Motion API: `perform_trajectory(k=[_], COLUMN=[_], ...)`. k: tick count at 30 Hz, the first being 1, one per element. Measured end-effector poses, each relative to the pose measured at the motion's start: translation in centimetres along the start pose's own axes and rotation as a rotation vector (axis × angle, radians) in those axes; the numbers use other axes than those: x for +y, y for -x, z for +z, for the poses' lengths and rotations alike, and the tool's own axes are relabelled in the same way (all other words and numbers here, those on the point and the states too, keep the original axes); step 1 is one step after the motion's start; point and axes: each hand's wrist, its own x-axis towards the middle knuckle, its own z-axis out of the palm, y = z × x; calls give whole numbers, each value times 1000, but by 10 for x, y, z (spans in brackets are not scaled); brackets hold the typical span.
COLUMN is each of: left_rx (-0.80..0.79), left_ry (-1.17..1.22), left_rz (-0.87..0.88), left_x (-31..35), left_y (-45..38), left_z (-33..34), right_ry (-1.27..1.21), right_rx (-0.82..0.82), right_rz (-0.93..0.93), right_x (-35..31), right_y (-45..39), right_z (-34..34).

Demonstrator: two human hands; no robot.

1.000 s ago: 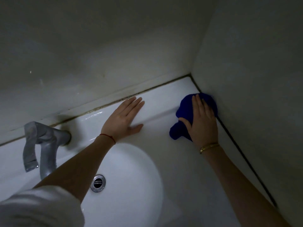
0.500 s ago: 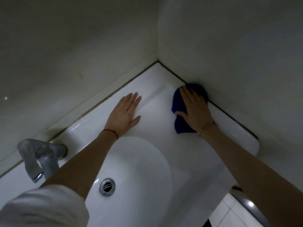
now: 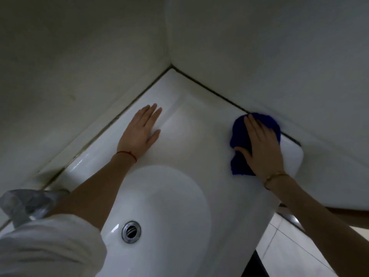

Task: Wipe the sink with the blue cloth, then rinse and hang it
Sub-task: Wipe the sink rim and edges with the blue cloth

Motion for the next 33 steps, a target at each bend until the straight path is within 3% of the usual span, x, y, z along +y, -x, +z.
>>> perform_trajectory(k=[8, 14, 18, 33], left_rx=[-13, -1, -1, 33], left_ry=[11, 8, 13, 17], left_rz=[2, -2, -8, -17], left_x=[-2, -1, -1, -1], left_y=[2, 2, 2, 1], left_z=[0, 0, -1, 1], right_ry=[51, -52, -43, 128], right_rx=[-64, 22, 36, -124], right_rz=[-97, 93, 156, -271], right_x=[-38, 10, 8, -107], right_y=[-57, 24, 28, -142], right_z=[8, -8, -4, 37])
